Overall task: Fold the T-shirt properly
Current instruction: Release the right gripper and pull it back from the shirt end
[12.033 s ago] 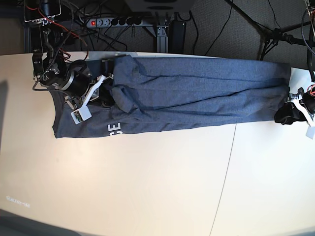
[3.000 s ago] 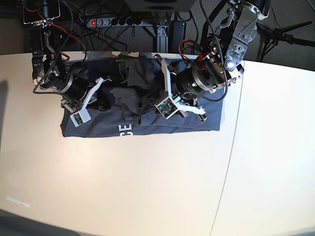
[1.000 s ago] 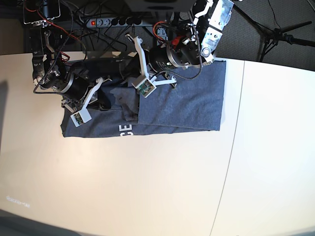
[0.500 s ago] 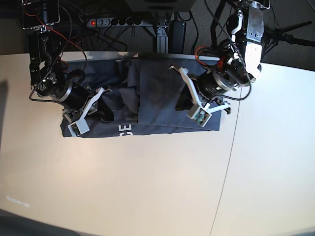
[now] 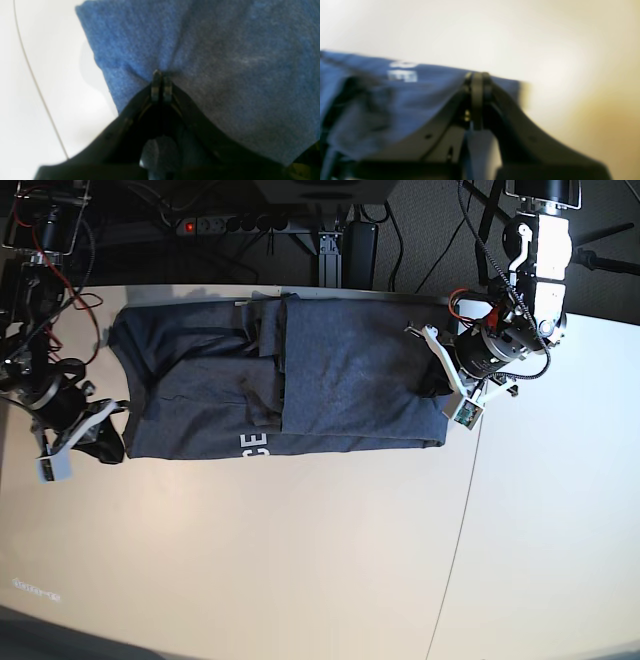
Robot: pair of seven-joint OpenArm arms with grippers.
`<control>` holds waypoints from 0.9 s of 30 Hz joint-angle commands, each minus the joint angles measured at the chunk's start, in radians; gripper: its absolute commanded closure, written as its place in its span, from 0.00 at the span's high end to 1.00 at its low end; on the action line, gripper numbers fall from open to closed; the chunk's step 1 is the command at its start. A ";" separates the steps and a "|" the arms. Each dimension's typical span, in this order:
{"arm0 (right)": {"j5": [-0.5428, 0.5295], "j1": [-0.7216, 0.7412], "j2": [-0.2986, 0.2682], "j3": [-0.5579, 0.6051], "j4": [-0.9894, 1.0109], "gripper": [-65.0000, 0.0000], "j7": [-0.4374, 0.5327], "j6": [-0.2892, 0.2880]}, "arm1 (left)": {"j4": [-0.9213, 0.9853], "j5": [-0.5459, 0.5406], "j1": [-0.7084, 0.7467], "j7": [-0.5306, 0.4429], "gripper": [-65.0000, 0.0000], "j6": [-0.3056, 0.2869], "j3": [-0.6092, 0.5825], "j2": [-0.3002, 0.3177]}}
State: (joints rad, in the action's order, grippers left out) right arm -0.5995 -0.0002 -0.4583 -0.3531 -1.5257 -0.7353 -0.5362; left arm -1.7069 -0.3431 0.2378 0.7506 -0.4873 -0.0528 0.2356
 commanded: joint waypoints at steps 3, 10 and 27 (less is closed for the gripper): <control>-0.011 0.008 -0.066 -0.056 0.076 0.02 0.016 -0.018 | -0.008 -0.015 -0.005 0.002 0.00 -0.027 0.002 0.006; -0.147 0.008 -0.109 -0.064 0.330 0.47 -0.042 -0.020 | -0.008 -0.057 -0.008 0.005 0.00 -0.056 0.002 0.006; -0.362 0.008 -0.017 0.029 0.425 0.49 -0.346 -0.029 | -0.008 -0.064 -0.008 0.010 0.00 -0.056 0.002 0.006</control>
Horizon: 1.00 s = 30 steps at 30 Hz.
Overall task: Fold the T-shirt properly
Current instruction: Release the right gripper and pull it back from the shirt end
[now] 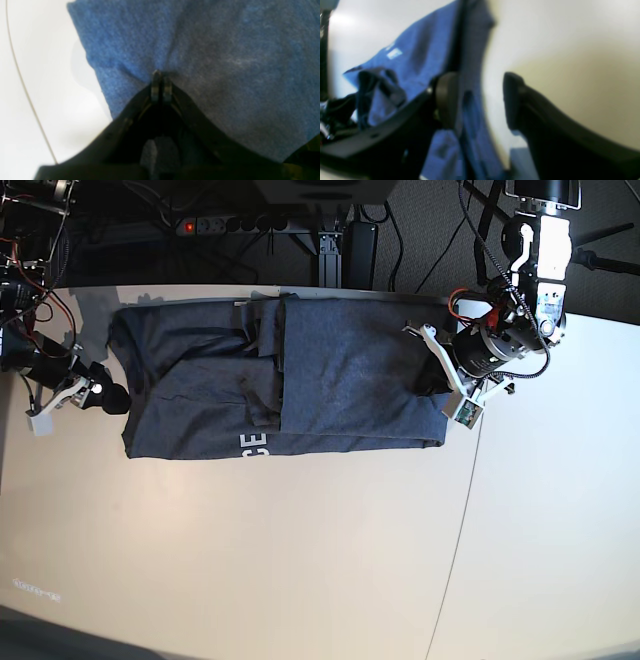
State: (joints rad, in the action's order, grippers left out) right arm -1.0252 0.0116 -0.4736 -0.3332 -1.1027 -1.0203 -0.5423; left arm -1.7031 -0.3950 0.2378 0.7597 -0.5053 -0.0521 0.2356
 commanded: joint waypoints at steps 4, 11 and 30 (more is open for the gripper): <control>0.070 -0.003 0.016 0.127 0.002 0.49 -0.061 -0.022 | -0.012 -0.012 -0.008 0.004 0.00 -0.038 0.001 0.006; 0.105 -0.003 0.014 0.192 0.002 0.44 -0.055 -0.019 | -0.012 -0.012 -0.008 0.019 0.00 -0.038 0.001 0.006; 0.397 0.058 -0.043 0.189 0.002 0.00 0.172 -0.019 | -0.065 -0.087 -0.047 0.119 0.00 -0.046 0.074 0.106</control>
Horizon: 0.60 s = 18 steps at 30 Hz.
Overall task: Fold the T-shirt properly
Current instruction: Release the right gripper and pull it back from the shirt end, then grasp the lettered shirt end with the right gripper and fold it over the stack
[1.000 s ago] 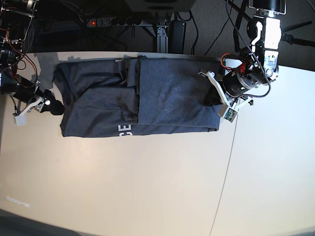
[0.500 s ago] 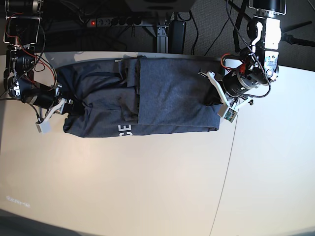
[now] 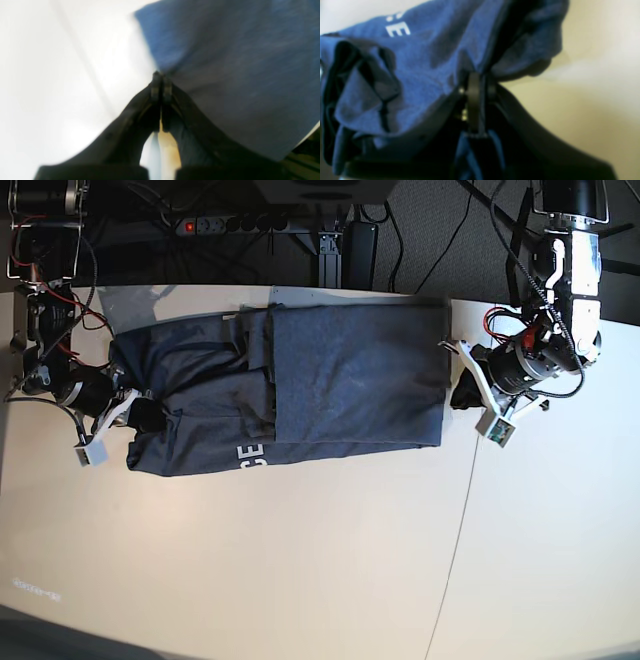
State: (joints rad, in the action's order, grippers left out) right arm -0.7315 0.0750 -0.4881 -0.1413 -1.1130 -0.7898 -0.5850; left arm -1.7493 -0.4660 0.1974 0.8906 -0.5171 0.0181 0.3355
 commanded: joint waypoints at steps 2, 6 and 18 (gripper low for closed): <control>0.099 0.013 -0.056 -0.003 0.012 0.00 -0.059 0.024 | -0.019 -0.018 0.006 -0.006 0.00 -0.034 0.017 0.018; 0.074 0.046 -0.093 -0.003 0.012 0.00 -0.070 0.024 | -0.019 -0.017 0.046 0.000 0.00 -0.054 0.024 0.022; -0.152 0.054 -0.090 -0.003 -0.131 0.00 -0.193 0.023 | -0.018 -0.032 0.089 -0.070 0.00 -0.057 0.010 -0.001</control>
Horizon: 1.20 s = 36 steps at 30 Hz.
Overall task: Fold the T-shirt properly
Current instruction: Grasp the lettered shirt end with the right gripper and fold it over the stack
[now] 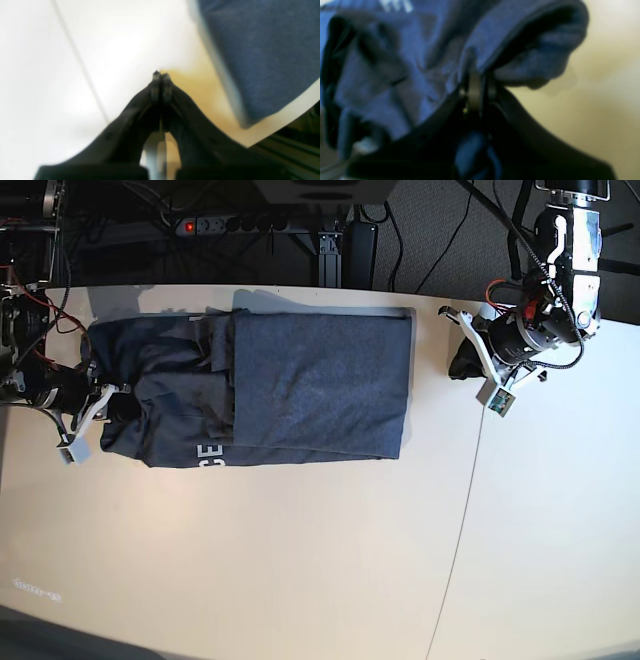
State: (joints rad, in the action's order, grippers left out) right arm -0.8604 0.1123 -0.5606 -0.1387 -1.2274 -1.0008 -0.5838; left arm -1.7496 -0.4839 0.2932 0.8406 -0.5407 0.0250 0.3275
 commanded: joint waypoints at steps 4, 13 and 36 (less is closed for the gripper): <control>-0.037 0.017 -0.009 -0.006 -0.155 0.00 0.009 0.022 | -0.018 -0.004 -0.008 -0.022 0.00 -0.040 0.000 -0.039; -0.058 0.005 0.055 -0.005 -0.426 0.00 -0.036 0.021 | -0.014 0.044 -0.008 -0.030 0.00 -0.040 -0.026 -0.096; 0.363 -0.032 0.182 0.448 -0.660 0.00 0.112 0.022 | 0.175 0.089 -0.104 -0.066 0.00 -0.040 -0.098 -0.278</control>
State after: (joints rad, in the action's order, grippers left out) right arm -0.4747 0.0639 -0.3714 0.3157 -1.8698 -0.9169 -0.5831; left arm -1.5703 -0.4126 0.1905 0.7490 -0.5659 -0.0711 0.0498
